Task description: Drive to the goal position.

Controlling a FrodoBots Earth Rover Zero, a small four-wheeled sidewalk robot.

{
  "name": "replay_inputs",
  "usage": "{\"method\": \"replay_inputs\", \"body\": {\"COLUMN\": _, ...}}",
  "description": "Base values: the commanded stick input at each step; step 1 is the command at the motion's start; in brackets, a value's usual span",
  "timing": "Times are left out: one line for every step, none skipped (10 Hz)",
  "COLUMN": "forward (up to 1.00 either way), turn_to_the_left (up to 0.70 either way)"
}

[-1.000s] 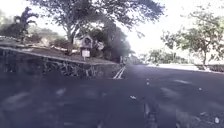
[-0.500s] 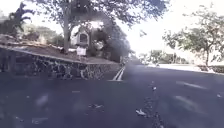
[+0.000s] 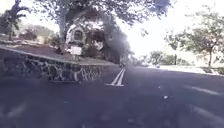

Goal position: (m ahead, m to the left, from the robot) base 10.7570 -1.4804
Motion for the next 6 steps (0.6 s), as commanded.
{"method": "replay_inputs", "body": {"forward": 1.00, "turn_to_the_left": 0.00}}
{"method": "replay_inputs", "body": {"forward": 1.00, "turn_to_the_left": 0.00}}
{"method": "replay_inputs", "body": {"forward": 1.00, "turn_to_the_left": 0.00}}
{"method": "replay_inputs", "body": {"forward": 1.00, "turn_to_the_left": 0.00}}
{"method": "replay_inputs", "body": {"forward": 1.00, "turn_to_the_left": 0.00}}
{"method": "replay_inputs", "body": {"forward": 1.00, "turn_to_the_left": 0.00}}
